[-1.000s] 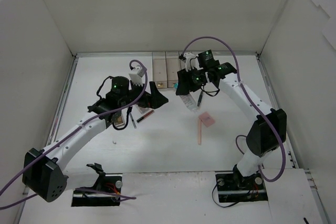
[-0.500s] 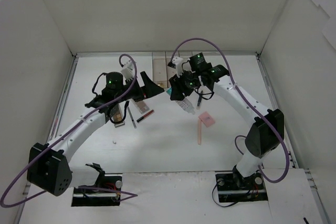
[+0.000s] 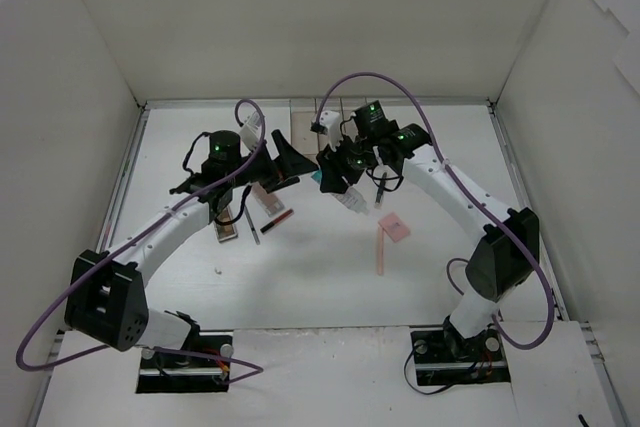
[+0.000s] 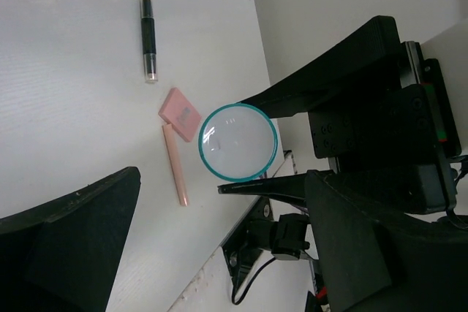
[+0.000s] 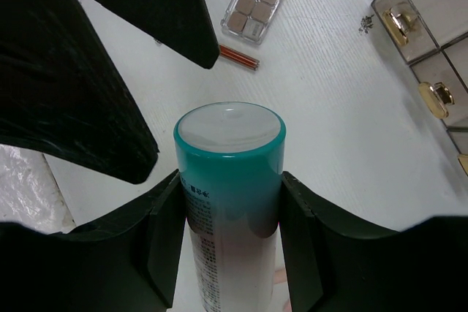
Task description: Organize the makeup
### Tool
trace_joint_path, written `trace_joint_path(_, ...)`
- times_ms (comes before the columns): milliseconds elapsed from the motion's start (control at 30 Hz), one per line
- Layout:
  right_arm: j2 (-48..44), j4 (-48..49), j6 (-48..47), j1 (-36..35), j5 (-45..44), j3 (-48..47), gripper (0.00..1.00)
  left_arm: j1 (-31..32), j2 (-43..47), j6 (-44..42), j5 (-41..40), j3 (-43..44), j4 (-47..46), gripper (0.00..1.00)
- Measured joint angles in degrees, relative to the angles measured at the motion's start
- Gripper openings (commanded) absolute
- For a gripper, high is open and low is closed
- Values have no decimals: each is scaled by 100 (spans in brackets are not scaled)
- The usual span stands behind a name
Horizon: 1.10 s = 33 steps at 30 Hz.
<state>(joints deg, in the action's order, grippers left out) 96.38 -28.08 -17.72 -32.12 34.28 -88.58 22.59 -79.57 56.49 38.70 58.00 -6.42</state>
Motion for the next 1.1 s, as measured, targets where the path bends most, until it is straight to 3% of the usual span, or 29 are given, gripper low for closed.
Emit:
trace_joint_path(333,136,-2,-81,-136,-7,-243,0,0,-404,146,245,63,-203,82)
trace_joint_path(733,199,-7,-109,-245,-39,-343,0,2,-568,280,437,160,-452,61)
trace_joint_path(900,251,-20,-125,-291,-66,-402,0,35,-632,404,557,160,-625,46)
trace_joint_path(1100,337,-35,-127,-313,-94,-437,0,33,-684,404,610,168,-669,14)
